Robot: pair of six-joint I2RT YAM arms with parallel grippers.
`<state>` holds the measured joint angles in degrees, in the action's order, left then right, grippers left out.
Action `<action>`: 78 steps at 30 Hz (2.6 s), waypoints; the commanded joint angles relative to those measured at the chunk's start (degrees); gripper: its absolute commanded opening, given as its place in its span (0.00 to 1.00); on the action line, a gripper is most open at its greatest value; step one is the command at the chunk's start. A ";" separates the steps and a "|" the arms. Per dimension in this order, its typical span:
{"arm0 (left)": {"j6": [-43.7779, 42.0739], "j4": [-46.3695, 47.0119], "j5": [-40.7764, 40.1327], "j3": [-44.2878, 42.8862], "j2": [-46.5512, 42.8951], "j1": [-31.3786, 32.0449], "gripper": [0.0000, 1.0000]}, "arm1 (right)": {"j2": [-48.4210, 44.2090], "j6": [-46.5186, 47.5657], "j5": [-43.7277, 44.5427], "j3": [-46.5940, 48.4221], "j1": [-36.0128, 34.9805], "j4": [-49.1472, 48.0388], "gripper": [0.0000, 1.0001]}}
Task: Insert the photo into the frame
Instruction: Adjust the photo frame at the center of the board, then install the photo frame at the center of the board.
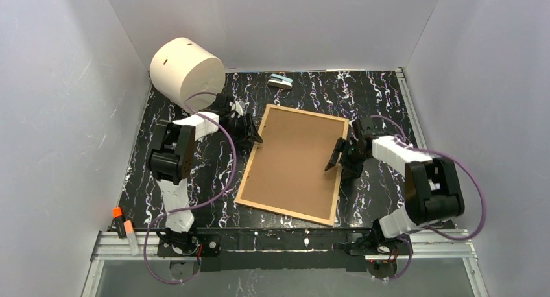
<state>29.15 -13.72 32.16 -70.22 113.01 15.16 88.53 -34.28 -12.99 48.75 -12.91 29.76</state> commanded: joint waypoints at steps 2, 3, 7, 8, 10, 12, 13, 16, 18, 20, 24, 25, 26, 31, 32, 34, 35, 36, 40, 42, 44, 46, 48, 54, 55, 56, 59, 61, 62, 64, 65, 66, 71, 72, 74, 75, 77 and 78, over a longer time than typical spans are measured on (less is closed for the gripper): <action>-0.93 0.81 -4.45 -3.06 7.09 3.26 0.52 | -12.79 -10.67 -15.00 -9.09 -3.00 -4.66 0.73; -0.81 0.99 -4.32 -3.87 7.78 3.81 0.52 | -15.32 -13.70 -16.39 -12.19 -3.97 -6.81 0.73; 0.48 4.07 -1.80 -6.84 11.45 6.02 0.52 | -22.74 -23.69 -15.15 -20.41 -9.68 -15.68 0.73; 0.88 5.14 -0.85 -7.69 12.69 6.62 0.52 | -23.95 -26.46 -14.50 -22.30 -11.23 -18.22 0.73; 1.52 6.99 0.89 -9.70 15.20 7.83 0.52 | -25.62 -30.50 -11.81 -24.52 -15.08 -22.78 0.73; 2.21 8.37 2.19 -12.11 17.54 8.72 0.53 | -25.42 -32.20 -8.80 -24.74 -18.57 -25.68 0.73; 2.45 8.91 2.85 -13.65 19.35 9.15 0.53 | -24.71 -32.59 -7.62 -24.36 -20.19 -26.31 0.73; 2.40 8.69 4.49 -19.25 22.74 10.03 0.54 | -21.15 -32.11 -5.63 -22.19 -22.89 -27.36 0.73; 1.86 7.11 2.45 -21.97 22.96 9.99 0.56 | -19.59 -31.00 -4.10 -19.50 -24.01 -24.64 0.73; -1.04 2.89 -1.43 -24.45 21.63 9.77 0.60 | -19.68 -30.08 -1.96 -16.24 -24.55 -19.21 0.74; -4.07 -3.30 -7.39 -26.17 15.98 7.56 0.71 | -24.72 -28.78 0.38 -13.17 -24.62 -8.93 0.82; -4.29 -4.20 -8.00 -26.20 14.41 6.61 0.73 | -26.18 -28.03 0.53 -12.63 -24.62 -6.98 0.85; -4.42 -4.93 -8.55 -26.27 12.63 5.57 0.75 | -27.72 -26.60 0.36 -12.10 -24.56 -5.51 0.87; -5.86 -10.77 -12.18 -25.35 3.57 1.23 0.81 | -24.71 -14.56 -4.86 -8.66 -24.28 -8.22 0.87; -6.09 -12.43 -13.39 -24.72 1.57 0.60 0.81 | -21.51 -12.33 -7.07 -7.12 -24.34 -10.48 0.84; -5.46 -13.94 -16.52 -21.67 -3.68 0.09 0.82 | -14.17 -8.51 -12.03 -2.78 -24.32 -14.77 0.77; -4.88 -14.36 -18.30 -18.74 -6.02 0.10 0.82 | -10.29 -7.31 -13.35 0.35 -24.40 -16.07 0.73; -3.88 -14.61 -20.17 -15.94 -8.43 0.09 0.82 | -6.69 -6.72 -14.47 2.61 -24.39 -17.51 0.69; 3.98 -16.23 -27.72 -3.97 -17.57 -0.15 0.81 | 4.54 -9.35 -21.60 7.74 -25.29 -27.29 0.52; 7.39 -13.94 -24.35 3.12 -21.01 -0.15 0.80 | 8.50 -10.51 -24.39 9.40 -27.24 -32.26 0.43; 9.92 -11.07 -19.54 8.93 -22.85 -0.08 0.76 | 11.63 -10.59 -25.03 11.32 -29.74 -33.63 0.36; 10.77 -9.65 -16.67 12.84 -23.54 -0.07 0.72 | 13.91 -11.55 -25.45 11.57 -31.86 -35.99 0.33; 10.31 -8.84 -15.60 15.55 -24.39 -0.10 0.69 | 15.02 -13.35 -26.71 10.36 -33.28 -40.55 0.31; 9.78 -8.39 -15.08 20.95 -24.35 -0.04 0.58 | 20.13 -12.79 -29.40 11.09 -36.75 -42.54 0.26; 9.47 -8.26 -15.59 21.63 -24.17 0.16 0.56 | 20.82 -12.74 -29.57 10.95 -37.28 -42.77 0.25; 8.87 -7.85 -16.08 22.14 -23.97 0.27 0.55 | 21.33 -12.78 -29.67 10.66 -37.75 -42.99 0.23; 7.28 -6.61 -17.39 23.13 -22.75 0.37 0.52 | 22.14 -13.32 -29.09 9.69 -38.08 -43.46 0.19; 6.52 -6.22 -18.09 23.31 -21.62 0.32 0.49 | 22.59 -13.29 -28.77 9.52 -38.17 -43.11 0.19; 6.47 -6.09 -18.42 23.55 -21.27 0.38 0.48 | 22.91 -13.15 -28.51 9.59 -38.20 -42.74 0.19; 6.38 -5.85 -19.89 24.06 -20.92 0.35 0.46 | 23.57 -12.38 -28.23 10.04 -38.16 -41.31 0.18; 6.52 -6.14 -21.49 24.52 -20.78 0.39 0.44 | 23.94 -11.90 -28.11 10.33 -38.20 -40.38 0.18; 6.53 -6.69 -23.14 24.97 -20.58 0.34 0.43 | 24.29 -11.60 -28.13 10.51 -38.16 -39.78 0.18; 5.77 -7.16 -25.52 27.58 -18.84 0.32 0.40 | 26.12 -9.97 -28.88 11.00 -38.16 -37.44 0.18; 5.74 -6.96 -25.61 27.85 -18.68 0.33 0.40 | 26.38 -9.81 -29.14 10.87 -38.16 -37.45 0.18; 5.82 -6.77 -25.75 28.24 -18.46 0.37 0.39 | 26.59 -9.84 -29.08 10.52 -38.17 -37.83 0.18; 5.83 -6.58 -25.83 28.40 -18.44 0.37 0.39 | 26.72 -9.84 -29.01 10.46 -38.16 -37.84 0.18; 5.79 -6.50 -26.18 28.69 -18.43 0.33 0.38 | 27.06 -9.68 -28.34 10.54 -38.16 -37.38 0.18; 5.78 -6.50 -26.31 28.85 -18.40 0.39 0.38 | 27.12 -9.52 -27.72 10.57 -38.22 -36.80 0.18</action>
<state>37.10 -17.85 14.17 -46.24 90.11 15.18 113.78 -46.13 -42.74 58.52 -50.98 -10.04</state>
